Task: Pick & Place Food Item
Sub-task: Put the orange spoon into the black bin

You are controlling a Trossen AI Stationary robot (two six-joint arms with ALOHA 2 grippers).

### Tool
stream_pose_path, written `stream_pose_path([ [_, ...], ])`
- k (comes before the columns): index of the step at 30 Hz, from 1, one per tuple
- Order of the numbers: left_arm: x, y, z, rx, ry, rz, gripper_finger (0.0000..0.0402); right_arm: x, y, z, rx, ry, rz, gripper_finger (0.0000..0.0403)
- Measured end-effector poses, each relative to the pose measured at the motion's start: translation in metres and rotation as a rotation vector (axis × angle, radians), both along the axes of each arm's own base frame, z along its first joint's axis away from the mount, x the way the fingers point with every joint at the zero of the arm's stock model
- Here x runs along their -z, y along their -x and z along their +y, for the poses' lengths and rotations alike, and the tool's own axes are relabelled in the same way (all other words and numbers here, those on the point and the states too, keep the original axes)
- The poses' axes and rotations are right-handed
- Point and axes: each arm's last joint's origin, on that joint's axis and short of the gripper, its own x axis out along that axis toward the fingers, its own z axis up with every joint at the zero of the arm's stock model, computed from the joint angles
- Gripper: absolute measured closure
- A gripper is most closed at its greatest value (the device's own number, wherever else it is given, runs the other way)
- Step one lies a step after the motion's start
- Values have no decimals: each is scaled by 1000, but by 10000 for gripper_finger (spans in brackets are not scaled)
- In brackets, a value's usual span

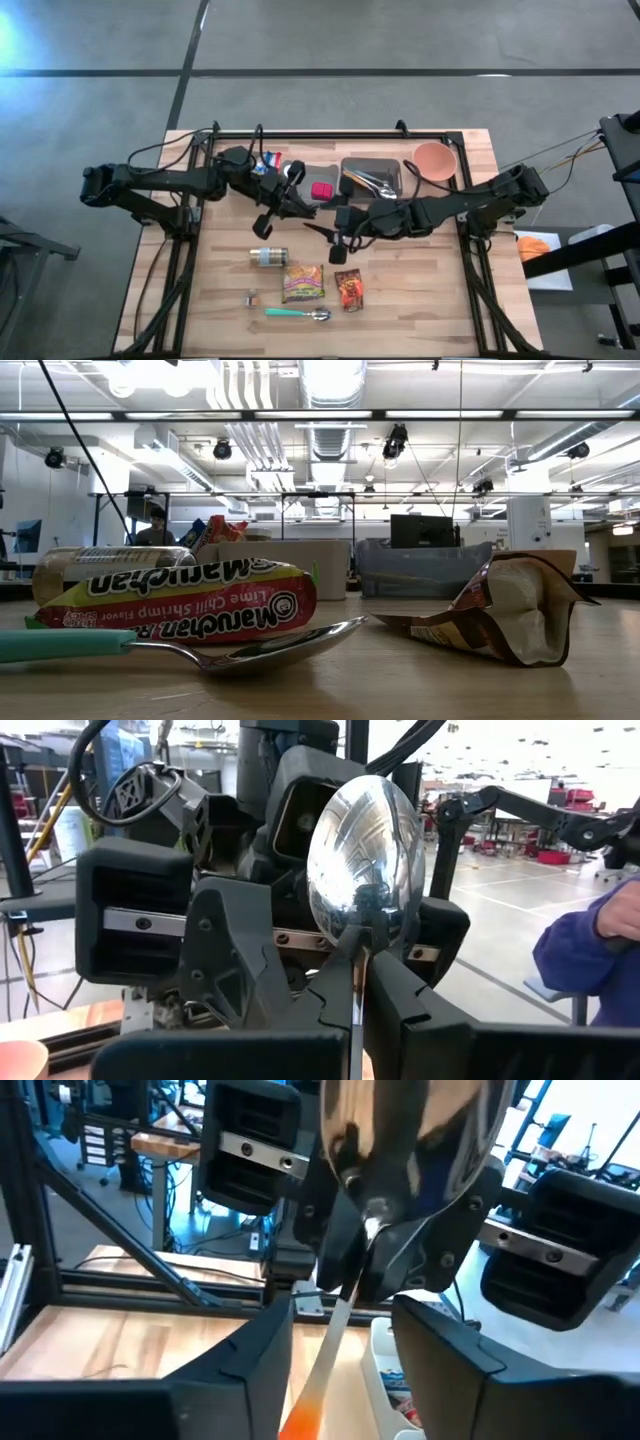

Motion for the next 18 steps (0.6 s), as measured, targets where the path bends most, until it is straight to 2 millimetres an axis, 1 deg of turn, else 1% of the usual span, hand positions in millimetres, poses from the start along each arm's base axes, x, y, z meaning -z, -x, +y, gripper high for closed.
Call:
stream_pose_path([
  [4,1,-1,0,4,1,6,397,0,0,-1,0,15,7,278],
  [10,2,-1,0,0,0,8,397,1,0,0,-13,29,17,380],
  [15,2,-1,0,0,9,13,395,1,0,-1,-8,23,16,392],
  [18,2,-1,0,-1,31,24,379,1,0,-1,-4,21,15,394],
])
